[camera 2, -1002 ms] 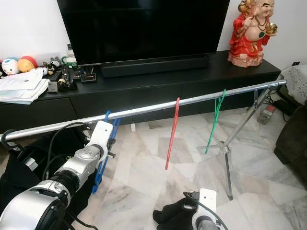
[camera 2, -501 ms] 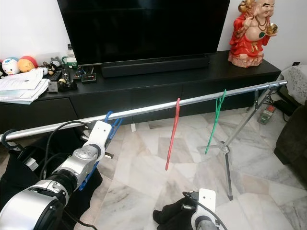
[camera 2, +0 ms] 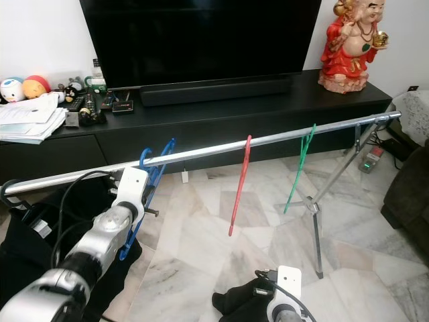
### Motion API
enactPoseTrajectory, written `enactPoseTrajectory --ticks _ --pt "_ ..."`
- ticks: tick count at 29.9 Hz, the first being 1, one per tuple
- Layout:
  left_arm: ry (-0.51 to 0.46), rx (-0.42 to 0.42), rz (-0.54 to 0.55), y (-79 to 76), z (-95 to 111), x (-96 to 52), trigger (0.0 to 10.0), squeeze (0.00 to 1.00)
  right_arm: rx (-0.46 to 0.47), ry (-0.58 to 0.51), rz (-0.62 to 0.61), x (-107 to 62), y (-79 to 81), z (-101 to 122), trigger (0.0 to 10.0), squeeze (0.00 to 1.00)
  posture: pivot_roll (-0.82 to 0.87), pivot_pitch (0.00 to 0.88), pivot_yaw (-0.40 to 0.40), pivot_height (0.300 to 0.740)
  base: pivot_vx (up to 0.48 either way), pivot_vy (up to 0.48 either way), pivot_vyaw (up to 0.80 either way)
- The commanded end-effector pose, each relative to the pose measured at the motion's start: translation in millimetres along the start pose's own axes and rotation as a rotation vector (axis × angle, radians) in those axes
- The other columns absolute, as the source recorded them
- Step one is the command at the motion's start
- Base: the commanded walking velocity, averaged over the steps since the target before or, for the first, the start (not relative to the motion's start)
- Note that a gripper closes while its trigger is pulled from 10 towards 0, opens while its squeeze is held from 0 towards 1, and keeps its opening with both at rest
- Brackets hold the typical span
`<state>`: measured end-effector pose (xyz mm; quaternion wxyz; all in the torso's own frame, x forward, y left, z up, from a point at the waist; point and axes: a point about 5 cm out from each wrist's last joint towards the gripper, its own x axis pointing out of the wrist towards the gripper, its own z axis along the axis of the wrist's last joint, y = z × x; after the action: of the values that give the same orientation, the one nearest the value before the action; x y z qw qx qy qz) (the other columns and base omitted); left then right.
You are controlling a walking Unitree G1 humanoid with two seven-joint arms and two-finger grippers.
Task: Hang hanger
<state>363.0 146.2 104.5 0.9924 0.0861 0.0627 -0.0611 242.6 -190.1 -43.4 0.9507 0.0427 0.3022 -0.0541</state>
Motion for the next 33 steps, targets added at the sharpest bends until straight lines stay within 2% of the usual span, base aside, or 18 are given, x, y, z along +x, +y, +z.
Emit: enactPoseTrajectory --ticks 1,4,7,8,9,10,11,14,15,19,25,33 --pt "-0.038 0.002 0.002 2.9 6 -1.4 0.0 0.00 0.001 0.006 -0.005 -1.2 -1.1 -3 10.0 0.00 0.04 0.063 0.016 0.740 0.000 0.000 0.00" --pt "-0.059 -0.023 -0.027 1.4 -7 -19.2 0.0 0.00 0.000 0.003 -0.006 -1.6 -2.2 -3 10.0 0.00 0.04 0.055 0.019 0.740 0.000 0.000 0.00" --pt "-0.036 -0.003 -0.021 4.4 -24 -33.4 0.0 0.00 -0.006 -0.002 -0.003 -1.8 -3.6 -3 10.0 0.00 0.04 0.046 0.016 0.740 0.000 0.000 0.00" --pt "-0.020 0.000 -0.015 6.9 -32 -39.9 0.6 0.00 -0.006 -0.004 -0.002 -1.9 -3.7 -3 10.0 0.00 0.04 0.042 0.018 0.740 0.000 0.000 0.00" --pt "-0.008 0.001 -0.005 11.1 -40 -50.1 3.9 0.00 -0.008 -0.008 0.000 -2.1 -2.8 -3 10.0 0.00 0.04 0.036 0.024 0.740 0.000 0.000 0.00" --pt "-0.008 0.001 -0.005 11.1 -40 -50.1 3.9 0.00 -0.008 -0.008 0.000 -2.1 -2.8 -3 10.0 0.00 0.04 0.036 0.024 0.740 0.000 0.000 0.00" --pt "0.000 0.008 -0.004 12.8 -45 -56.3 10.0 0.00 -0.008 -0.012 0.003 -2.1 -1.7 -3 10.0 0.00 0.05 0.030 0.027 0.740 0.000 0.000 0.00" --pt "0.000 0.005 -0.003 15.4 -52 -69.8 10.0 0.00 -0.011 -0.019 0.008 -2.3 0.9 -3 10.0 0.00 0.05 0.016 0.029 0.740 0.000 0.000 0.00" --pt "-0.019 0.009 0.008 18.1 -56 -78.7 10.0 0.00 -0.010 -0.027 0.011 -2.3 3.2 -3 10.0 0.00 0.05 0.010 0.033 0.740 0.000 0.000 0.00" --pt "0.013 -0.003 0.051 25.8 -65 -92.3 10.0 0.00 -0.008 -0.050 0.012 -1.9 7.1 0 10.0 0.00 0.06 0.000 0.037 0.740 0.000 0.000 0.00" --pt "0.011 -0.044 0.030 22.3 -66 -97.6 10.0 0.00 -0.008 -0.092 0.016 0.1 10.0 9 10.0 0.00 0.06 0.000 0.041 0.740 0.000 0.000 0.00" --pt "0.013 -0.039 -0.001 14.5 -63 -95.7 10.0 0.00 -0.001 -0.141 0.018 3.3 14.9 22 10.0 0.00 0.06 0.000 0.045 0.740 0.000 0.000 0.00"
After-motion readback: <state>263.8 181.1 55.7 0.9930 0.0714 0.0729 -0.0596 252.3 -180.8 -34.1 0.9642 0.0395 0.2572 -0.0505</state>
